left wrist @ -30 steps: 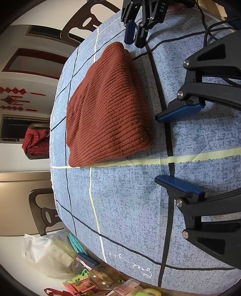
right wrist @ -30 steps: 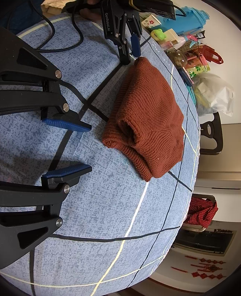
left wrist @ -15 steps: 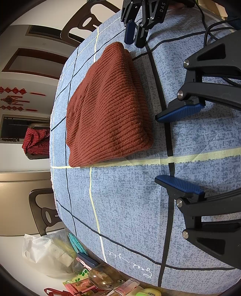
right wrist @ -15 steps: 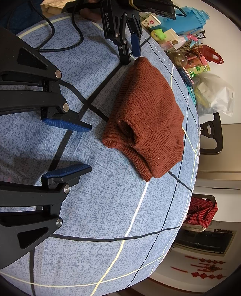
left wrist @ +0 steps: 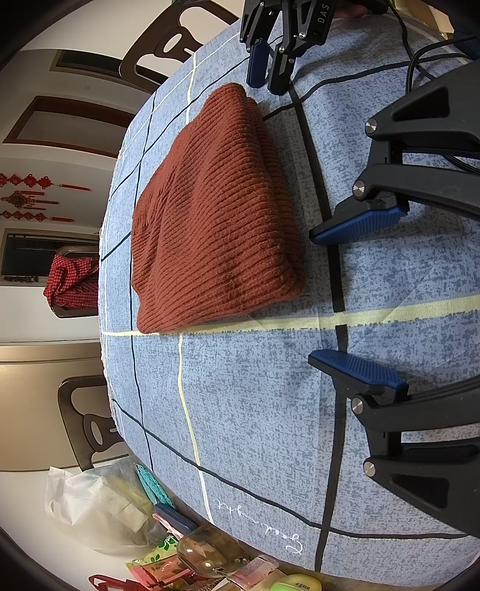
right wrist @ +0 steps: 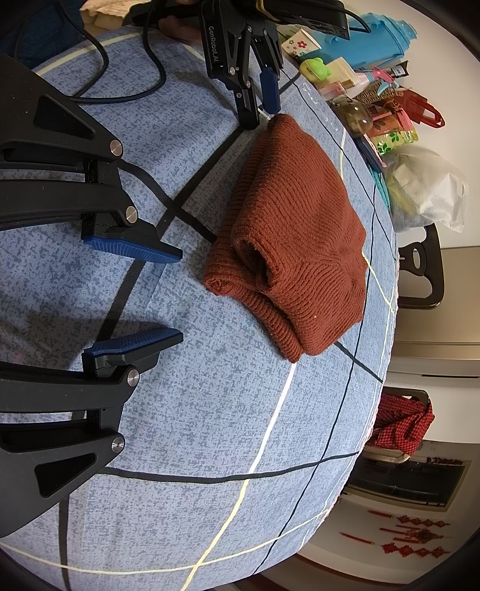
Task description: Fold small clothes
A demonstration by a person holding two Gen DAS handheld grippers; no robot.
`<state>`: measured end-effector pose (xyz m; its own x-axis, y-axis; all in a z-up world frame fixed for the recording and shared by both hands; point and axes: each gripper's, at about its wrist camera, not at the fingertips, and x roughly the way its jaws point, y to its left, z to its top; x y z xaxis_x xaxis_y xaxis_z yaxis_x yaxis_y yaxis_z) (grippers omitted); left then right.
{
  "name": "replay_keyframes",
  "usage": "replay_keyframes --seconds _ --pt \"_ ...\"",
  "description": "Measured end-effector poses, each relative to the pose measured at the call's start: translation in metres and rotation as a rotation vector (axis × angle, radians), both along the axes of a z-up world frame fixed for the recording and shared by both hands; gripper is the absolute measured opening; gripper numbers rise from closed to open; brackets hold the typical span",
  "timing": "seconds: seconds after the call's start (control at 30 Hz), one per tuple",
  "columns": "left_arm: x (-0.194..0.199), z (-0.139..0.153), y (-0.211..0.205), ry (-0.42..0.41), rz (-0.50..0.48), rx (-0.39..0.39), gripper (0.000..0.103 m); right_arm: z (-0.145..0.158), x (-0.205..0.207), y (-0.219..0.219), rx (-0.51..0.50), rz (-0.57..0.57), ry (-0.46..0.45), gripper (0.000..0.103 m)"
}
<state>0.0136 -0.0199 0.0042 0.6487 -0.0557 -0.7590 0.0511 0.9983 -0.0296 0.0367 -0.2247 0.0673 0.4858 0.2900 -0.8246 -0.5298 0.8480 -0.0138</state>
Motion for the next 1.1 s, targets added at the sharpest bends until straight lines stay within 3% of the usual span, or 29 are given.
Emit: replay_keyframes --seconds 1.1 --pt "-0.001 -0.0004 -0.0021 0.002 0.001 0.02 0.065 0.0003 0.0001 -0.0001 0.001 0.0 0.0 0.038"
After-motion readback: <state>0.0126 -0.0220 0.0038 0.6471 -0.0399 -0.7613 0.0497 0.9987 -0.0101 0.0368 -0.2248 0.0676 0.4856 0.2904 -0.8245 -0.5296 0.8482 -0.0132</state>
